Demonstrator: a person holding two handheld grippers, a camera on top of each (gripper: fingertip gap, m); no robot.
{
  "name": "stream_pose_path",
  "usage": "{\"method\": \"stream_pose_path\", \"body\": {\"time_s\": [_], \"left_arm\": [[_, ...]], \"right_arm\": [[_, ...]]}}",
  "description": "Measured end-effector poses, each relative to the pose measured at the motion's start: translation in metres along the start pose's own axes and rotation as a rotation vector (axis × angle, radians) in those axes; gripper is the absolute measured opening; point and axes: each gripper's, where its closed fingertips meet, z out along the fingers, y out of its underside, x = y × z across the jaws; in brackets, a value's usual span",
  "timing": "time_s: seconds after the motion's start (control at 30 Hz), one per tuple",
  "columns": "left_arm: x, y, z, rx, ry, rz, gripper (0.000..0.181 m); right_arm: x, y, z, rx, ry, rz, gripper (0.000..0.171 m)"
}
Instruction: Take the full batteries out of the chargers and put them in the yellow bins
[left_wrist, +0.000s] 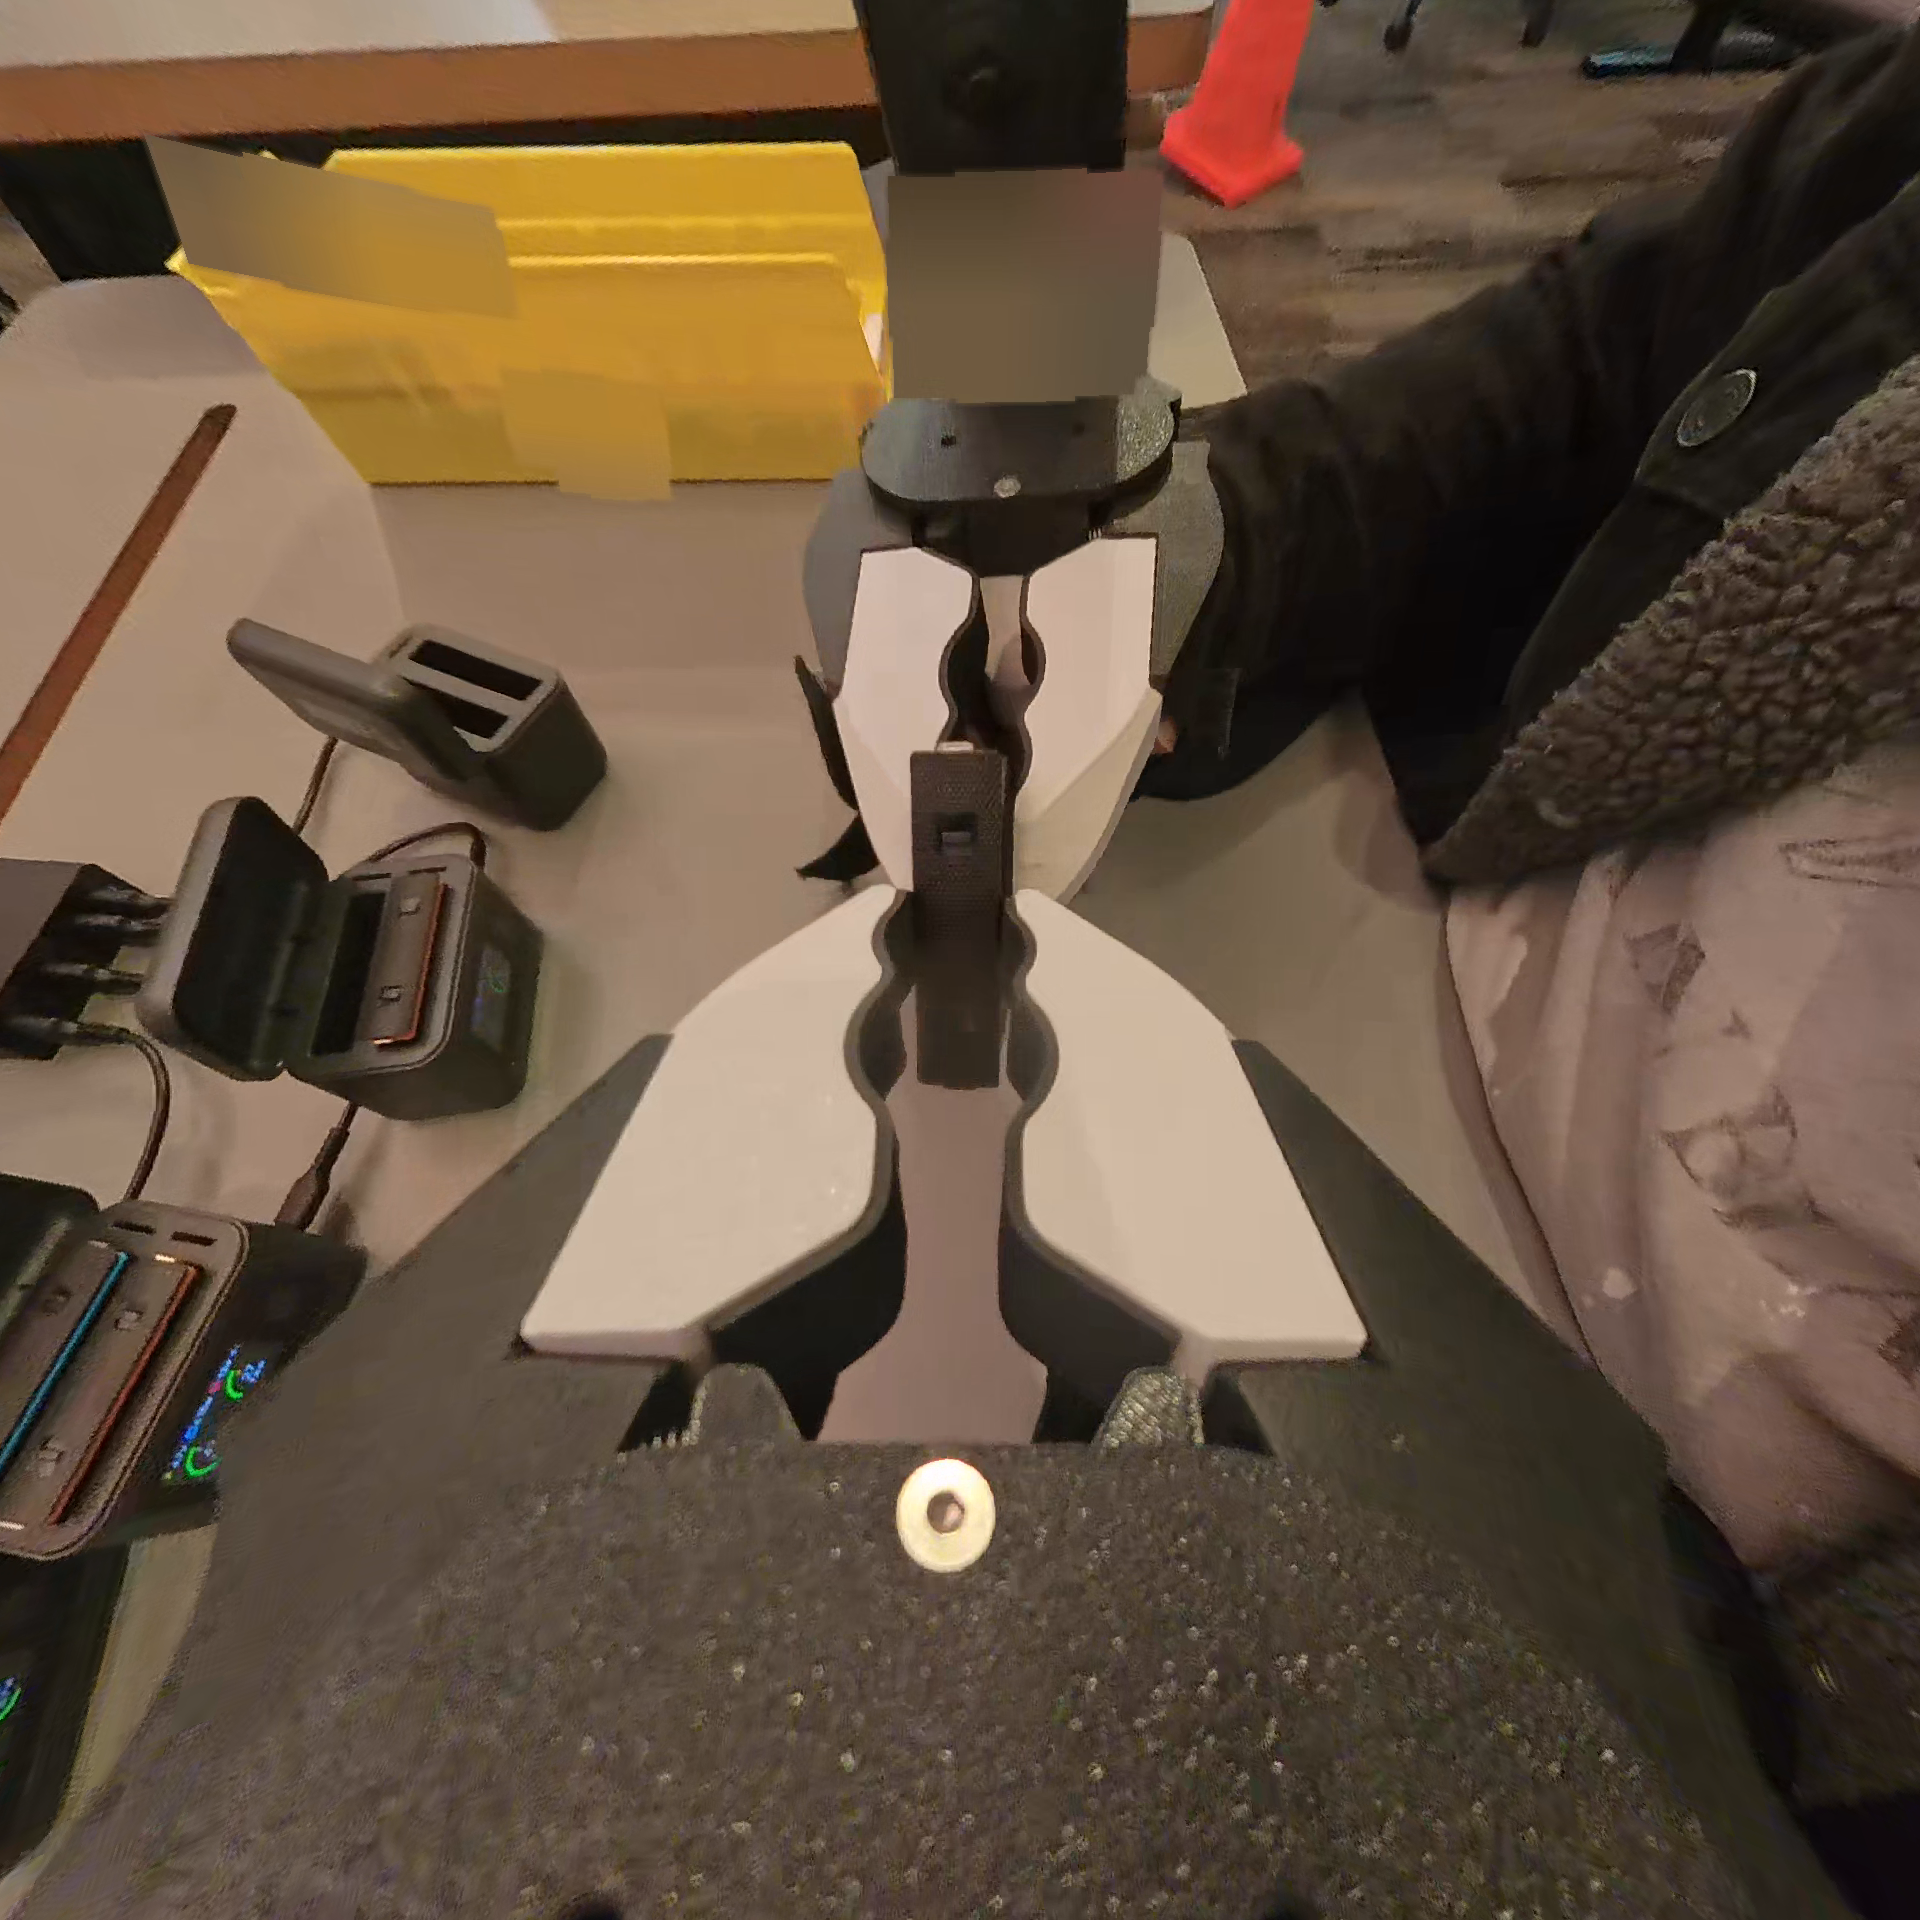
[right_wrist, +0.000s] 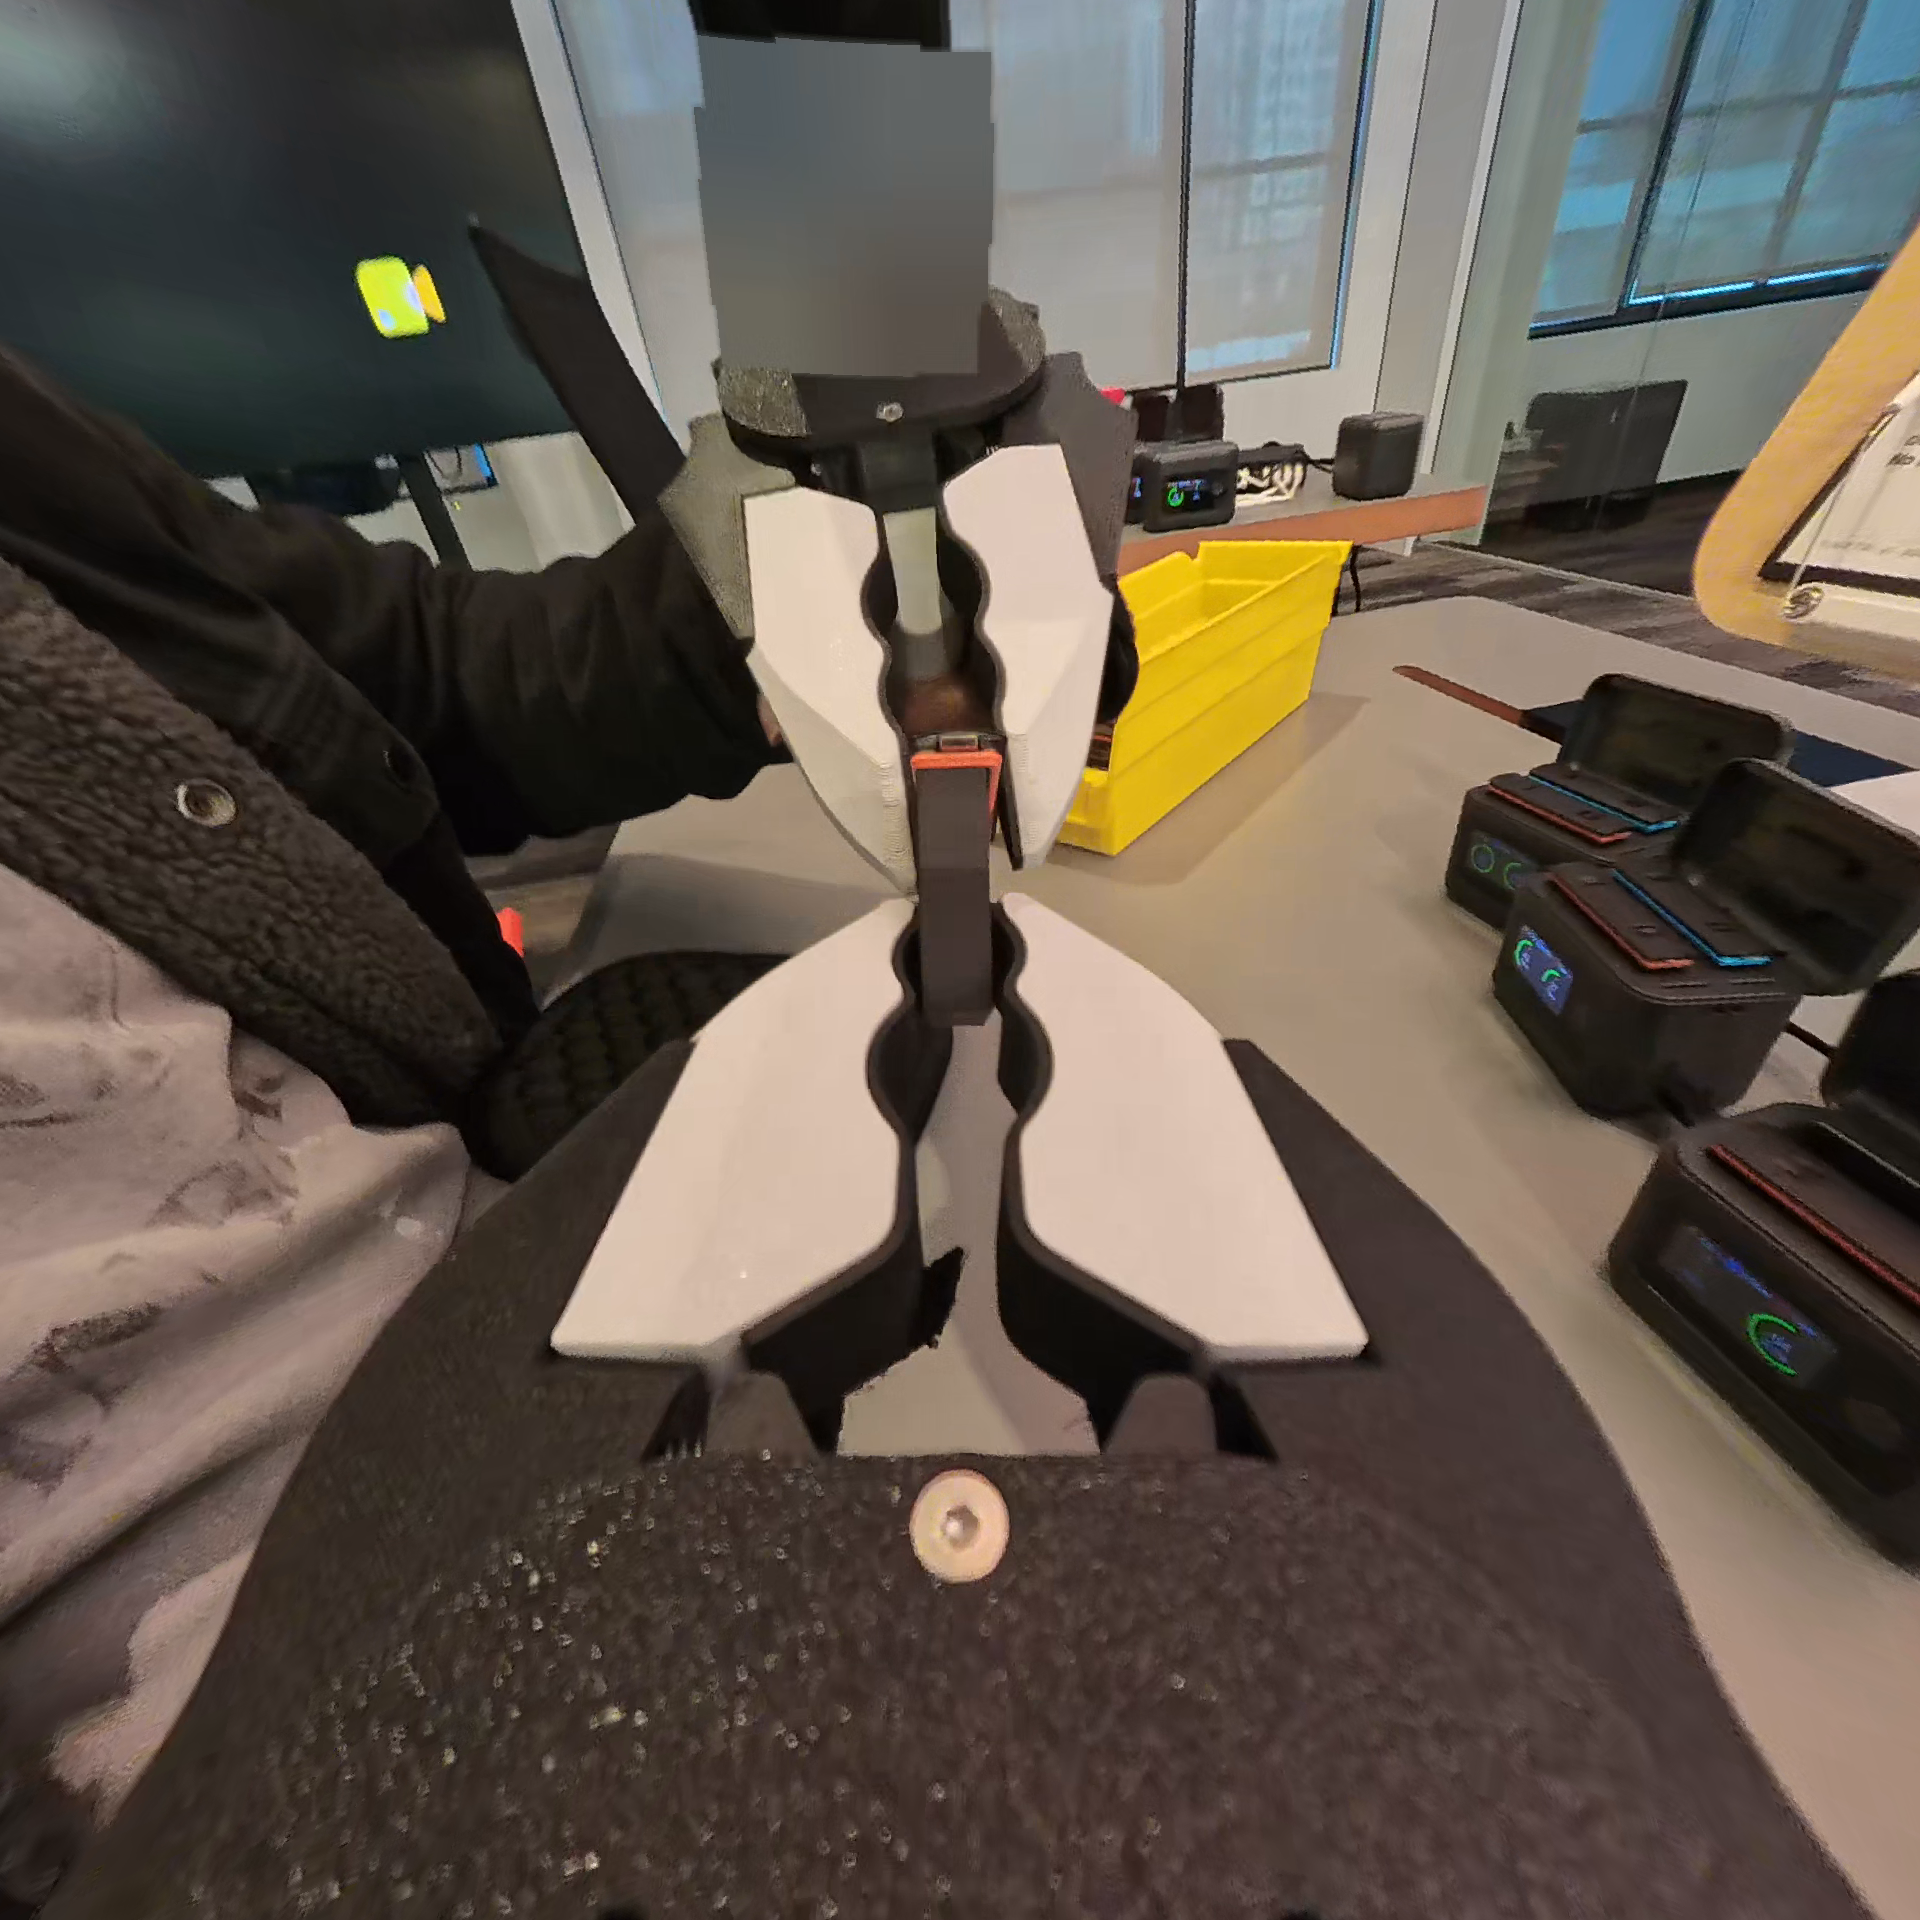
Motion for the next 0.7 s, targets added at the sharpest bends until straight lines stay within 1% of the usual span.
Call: {"method": "stream_pose_path", "body": {"time_s": [0.13,0.2,0.3,0.47,0.53,0.6,0.67,0.7], "left_arm": [[0.001,0.006,0.0,-0.031,-0.012,0.025,0.016],[-0.005,0.006,-0.001,-0.055,-0.041,0.045,0.016],[-0.022,-0.002,-0.005,-0.067,-0.095,0.037,0.016],[-0.073,-0.007,-0.003,-0.177,-0.26,0.032,0.016],[-0.092,-0.006,0.002,-0.232,-0.297,0.042,0.016],[-0.105,-0.007,0.007,-0.263,-0.299,0.045,0.016],[-0.113,-0.008,0.013,-0.282,-0.29,0.053,0.016],[-0.115,-0.008,0.017,-0.286,-0.281,0.058,0.016]], "right_arm": [[-0.001,0.007,0.001,-0.059,0.017,-0.037,0.01],[0.005,0.008,-0.003,-0.081,0.059,-0.057,0.015],[0.025,0.006,-0.022,-0.089,0.182,-0.067,0.018],[0.069,0.005,-0.074,-0.052,0.46,-0.001,0.018],[0.081,0.008,-0.09,-0.053,0.556,0.006,0.016],[0.088,0.012,-0.099,-0.064,0.619,0.002,0.012],[0.093,0.013,-0.103,-0.083,0.671,-0.027,0.0],[0.094,0.013,-0.103,-0.101,0.689,-0.063,0.0]]}}
